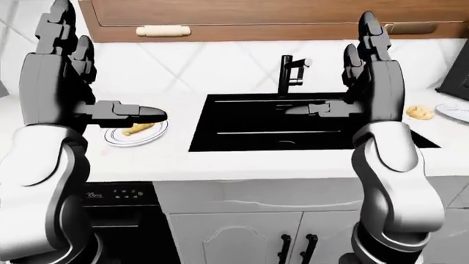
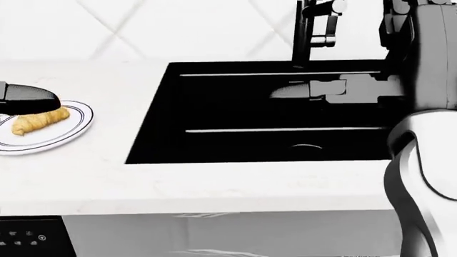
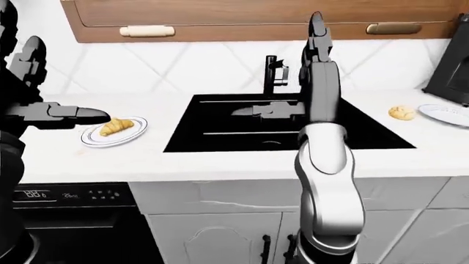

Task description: Place the pastries on the plates.

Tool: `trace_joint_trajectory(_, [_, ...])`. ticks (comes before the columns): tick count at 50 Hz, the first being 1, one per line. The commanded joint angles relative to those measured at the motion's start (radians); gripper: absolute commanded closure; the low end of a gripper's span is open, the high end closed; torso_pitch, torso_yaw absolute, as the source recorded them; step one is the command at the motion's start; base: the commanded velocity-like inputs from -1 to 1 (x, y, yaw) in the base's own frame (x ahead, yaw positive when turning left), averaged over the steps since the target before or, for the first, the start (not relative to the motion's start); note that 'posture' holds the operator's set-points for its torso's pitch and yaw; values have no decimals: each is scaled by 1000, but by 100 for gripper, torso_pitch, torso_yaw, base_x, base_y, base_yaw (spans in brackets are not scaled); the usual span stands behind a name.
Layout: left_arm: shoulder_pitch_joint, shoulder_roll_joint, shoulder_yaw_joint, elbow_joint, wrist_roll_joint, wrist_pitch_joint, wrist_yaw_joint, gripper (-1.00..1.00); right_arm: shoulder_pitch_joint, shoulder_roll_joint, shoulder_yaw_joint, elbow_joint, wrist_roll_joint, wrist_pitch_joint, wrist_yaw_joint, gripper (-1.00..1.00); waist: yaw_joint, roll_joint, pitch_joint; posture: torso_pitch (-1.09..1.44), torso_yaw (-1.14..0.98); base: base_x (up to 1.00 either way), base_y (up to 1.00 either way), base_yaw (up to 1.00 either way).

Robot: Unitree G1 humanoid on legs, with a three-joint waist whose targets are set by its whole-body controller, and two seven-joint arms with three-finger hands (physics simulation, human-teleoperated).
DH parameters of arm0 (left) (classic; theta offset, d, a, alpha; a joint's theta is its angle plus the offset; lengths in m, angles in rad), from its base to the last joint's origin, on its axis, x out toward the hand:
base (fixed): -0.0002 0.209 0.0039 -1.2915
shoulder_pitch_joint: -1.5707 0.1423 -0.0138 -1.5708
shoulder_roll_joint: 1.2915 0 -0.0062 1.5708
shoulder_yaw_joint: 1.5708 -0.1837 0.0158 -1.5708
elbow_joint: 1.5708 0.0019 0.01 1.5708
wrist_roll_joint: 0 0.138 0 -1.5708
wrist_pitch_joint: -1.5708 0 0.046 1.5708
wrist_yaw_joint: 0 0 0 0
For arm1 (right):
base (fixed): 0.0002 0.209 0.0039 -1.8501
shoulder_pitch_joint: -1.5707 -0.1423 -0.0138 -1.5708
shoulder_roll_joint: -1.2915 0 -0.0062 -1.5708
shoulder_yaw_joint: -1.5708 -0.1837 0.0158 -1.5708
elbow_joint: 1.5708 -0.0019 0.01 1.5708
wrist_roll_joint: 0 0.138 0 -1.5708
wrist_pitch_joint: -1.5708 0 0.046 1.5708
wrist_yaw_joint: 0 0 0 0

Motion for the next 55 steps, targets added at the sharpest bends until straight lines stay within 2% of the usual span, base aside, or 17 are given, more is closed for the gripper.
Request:
trace_joint_trajectory(1, [-20,0,-10,-6,-4,-17,-4,-100,-23,-7,-26,-21,-10,-2,-11,-100,-26,-38,-9,-40,0,10,-48,0])
trace_joint_trajectory(2, [-20,1,-9,-6,-4,-17,-4,-100,-24,-10,-26,-24,-10,2,-12,-100,-38,-64,-8,-40,0,10,-48,0])
trace_joint_trajectory(4, [-17,3,-6,-5,-4,-19,-6,-100,-30,-11,-29,-33,-8,15,-17,-100,-49,-46,18,-40,0,8,-49,0])
trace_joint_trajectory(12, [-8,9,3,-3,-7,-28,-6,-100,-33,-23,-24,-37,-25,29,-18,-100,-89,52,9,-40,0,1,-43,-8])
trace_joint_trajectory(15, [-4,8,4,-5,-7,-28,-6,-100,-32,-25,-17,-36,-35,31,-13,-100,-103,21,7,-40,0,0,0,-99])
trace_joint_trajectory(21, [-6,6,1,-14,-6,-20,-6,-100,-24,-19,2,-36,-52,23,8,-100,-98,49,20,-40,0,2,-17,-83])
trace_joint_trajectory(24, [-2,10,4,-13,-5,-25,-8,-100,-26,-13,0,-35,-63,23,19,-100,-70,153,64,-40,0,5,-100,0])
trace_joint_trajectory(25, [-2,8,6,-14,-7,-22,-8,-100,-26,-12,0,-33,-66,22,22,-100,-42,115,80,-40,0,5,-100,0])
trace_joint_trajectory(27, [-1,11,6,-13,-6,-24,-9,-100,-29,-6,-7,-28,-64,19,21,-100,-51,117,51,-40,0,1,-27,0])
trace_joint_trajectory(29, [-6,14,7,-12,-7,-21,-10,-100,-28,-14,0,-27,-71,18,31,-100,-65,64,16,-40,0,0,0,0])
trace_joint_trajectory(31, [-9,13,5,-12,-7,-17,-10,-100,-31,-9,5,-21,-76,13,35,-100,-62,-4,22,-40,0,0,0,0])
trace_joint_trajectory(32, [-9,14,3,-11,-6,-19,-11,-100,-31,-8,6,-20,-78,12,38,-100,-65,31,20,-40,0,0,0,0])
trace_joint_trajectory(34, [-12,16,0,-5,-1,-21,-12,-100,-34,-4,-1,-18,-79,4,40,-100,-77,26,-12,-40,0,4,0,0])
trace_joint_trajectory(37, [-14,14,-6,-4,2,-23,-14,-100,-33,-1,-1,-18,-77,-2,43,-100,-72,76,-4,-40,0,21,-11,0])
trace_joint_trajectory(40, [-8,12,-4,-4,7,-28,-16,-100,-31,-2,-1,-22,-76,-3,45,-100,-59,112,37,-40,0,36,-29,0])
trace_joint_trajectory(50, [16,6,5,-19,14,-33,-24,-100,-17,3,8,-23,-92,-14,54,-100,7,39,6,-40,0,42,-42,0])
trace_joint_trajectory(55, [18,5,6,-15,20,-38,-26,-100,-16,9,10,-17,-97,-20,56,-100,22,27,3,-40,0,46,-80,0])
